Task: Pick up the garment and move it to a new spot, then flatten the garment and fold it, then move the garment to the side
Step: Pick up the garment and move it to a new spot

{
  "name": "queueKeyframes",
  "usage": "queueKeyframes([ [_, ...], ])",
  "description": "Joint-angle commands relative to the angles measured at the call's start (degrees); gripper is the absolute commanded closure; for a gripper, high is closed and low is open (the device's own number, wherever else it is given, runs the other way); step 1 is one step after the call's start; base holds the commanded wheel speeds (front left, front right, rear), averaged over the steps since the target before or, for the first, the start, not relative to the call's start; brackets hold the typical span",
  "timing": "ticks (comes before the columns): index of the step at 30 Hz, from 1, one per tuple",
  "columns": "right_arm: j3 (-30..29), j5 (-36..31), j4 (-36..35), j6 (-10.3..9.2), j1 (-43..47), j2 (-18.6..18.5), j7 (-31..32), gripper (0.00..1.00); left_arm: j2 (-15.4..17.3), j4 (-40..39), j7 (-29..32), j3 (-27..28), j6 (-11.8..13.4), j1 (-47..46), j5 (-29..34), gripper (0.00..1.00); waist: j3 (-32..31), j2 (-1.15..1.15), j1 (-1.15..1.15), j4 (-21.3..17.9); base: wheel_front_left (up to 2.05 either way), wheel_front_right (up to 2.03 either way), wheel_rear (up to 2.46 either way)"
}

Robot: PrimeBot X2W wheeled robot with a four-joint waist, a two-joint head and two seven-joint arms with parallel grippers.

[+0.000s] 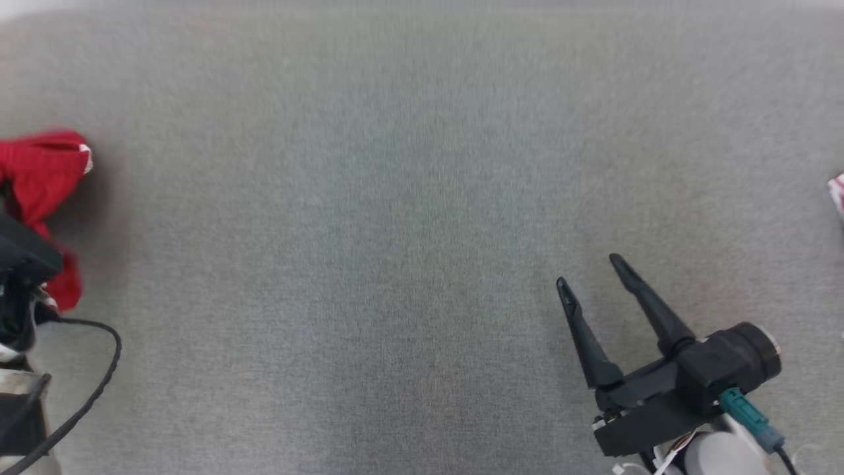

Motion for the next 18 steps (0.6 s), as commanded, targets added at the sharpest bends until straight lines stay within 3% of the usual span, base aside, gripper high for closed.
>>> queueKeyframes([
  [1,0.0,0.5,0.6,-0.15,0.7,0.6,-0.6,0.0,0.2,-1.5,0.1,-0.2,-0.2,1.0,0.4,1.0,-4.9,-0.01,0.0,0.0,0.0,0.0,0.0],
  [7,-0.4,0.5,4.1,-0.15,2.6,3.4,-2.2,0.0,1.4,-9.6,3.3,-2.4,-1.8,2.1,1.0,1.0,-12.4,-0.01,0.0,-1.2,0.0,0.0,0.0],
  [12,-1.0,0.3,6.2,-0.15,4.4,5.2,-3.1,0.0,0.5,-15.7,5.9,-5.6,-3.9,1.9,-0.1,1.0,-18.1,-0.01,0.0,-3.3,0.0,0.0,0.0],
  [18,-1.5,-0.3,6.8,-0.16,6.3,6.7,-3.3,0.0,-5.3,-23.8,6.1,-11.2,-5.5,2.8,-2.7,1.0,-21.8,-0.01,0.0,-7.8,0.0,0.0,0.0],
])
